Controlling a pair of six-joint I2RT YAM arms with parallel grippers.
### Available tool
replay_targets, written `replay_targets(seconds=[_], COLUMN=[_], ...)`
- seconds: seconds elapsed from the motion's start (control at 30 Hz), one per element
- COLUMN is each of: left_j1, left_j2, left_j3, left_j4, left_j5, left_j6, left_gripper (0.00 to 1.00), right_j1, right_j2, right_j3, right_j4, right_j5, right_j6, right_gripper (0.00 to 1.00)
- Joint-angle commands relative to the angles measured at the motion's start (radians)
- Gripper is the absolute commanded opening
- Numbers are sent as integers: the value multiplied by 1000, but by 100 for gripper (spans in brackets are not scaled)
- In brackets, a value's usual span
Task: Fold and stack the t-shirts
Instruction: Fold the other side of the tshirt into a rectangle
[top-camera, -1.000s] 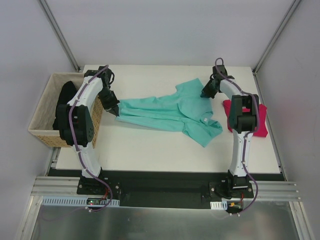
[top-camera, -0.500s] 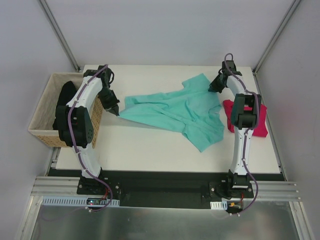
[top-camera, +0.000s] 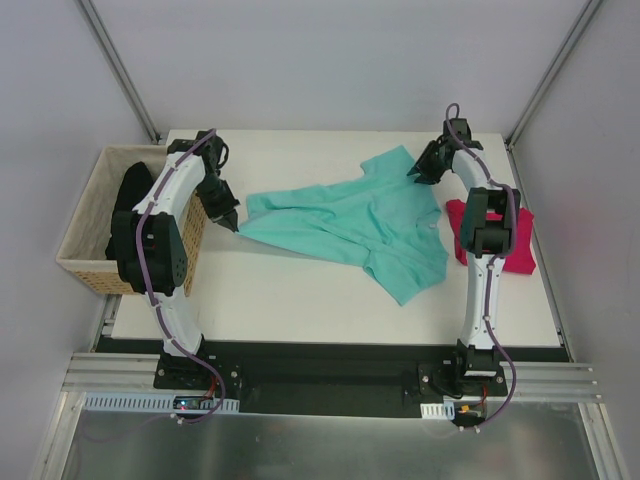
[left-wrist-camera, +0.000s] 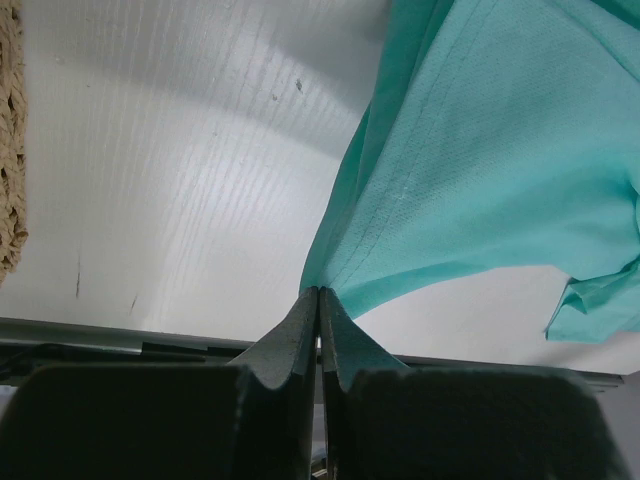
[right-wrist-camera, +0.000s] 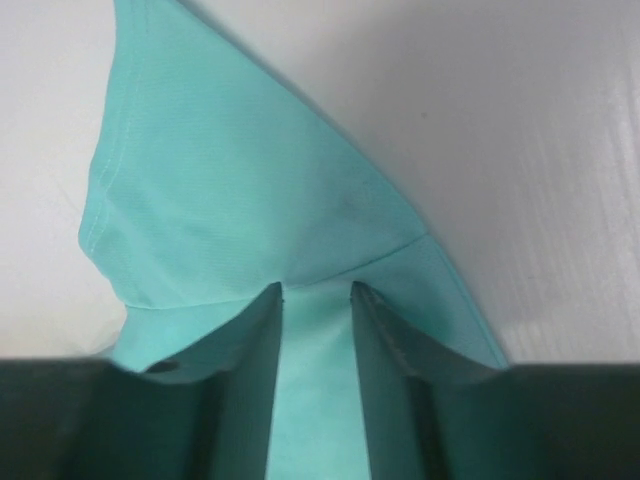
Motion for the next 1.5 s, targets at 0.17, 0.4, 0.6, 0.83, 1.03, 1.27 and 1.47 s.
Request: replay_targets(seconds=[0.17, 0.4, 0.6, 0.83, 1.03, 1.27, 1.47], left_j1=[-17, -22, -31, -39, -40, -39, -50], left_j2=[-22, 7, 56, 120, 145, 122, 40], left_j3=[35, 50, 29, -2, -62, -143, -191], left_j4=[-48, -42, -10, -7, -16, 8, 53], left_j5=[-18, -15, 1, 8, -40, -52, -18], left_j6=[-7, 10, 31, 71, 83, 62, 42], left_gripper=[0, 0, 0, 0, 12, 34, 34], right_j1=[7, 27, 46, 66, 80, 96, 107], right_j2=[-83, -209, -322, -415, -484, -524, -548], right_j3=[32, -15, -69, -94, -117, -123, -141], right_j4=[-32, -47, -59, -107, -131, -151, -162], right_j5=[9, 50, 85, 117, 127, 125, 114], right_j6=[-69, -121, -151, -182, -190, -198, -199], right_gripper=[47, 48, 48, 48, 48, 48, 48])
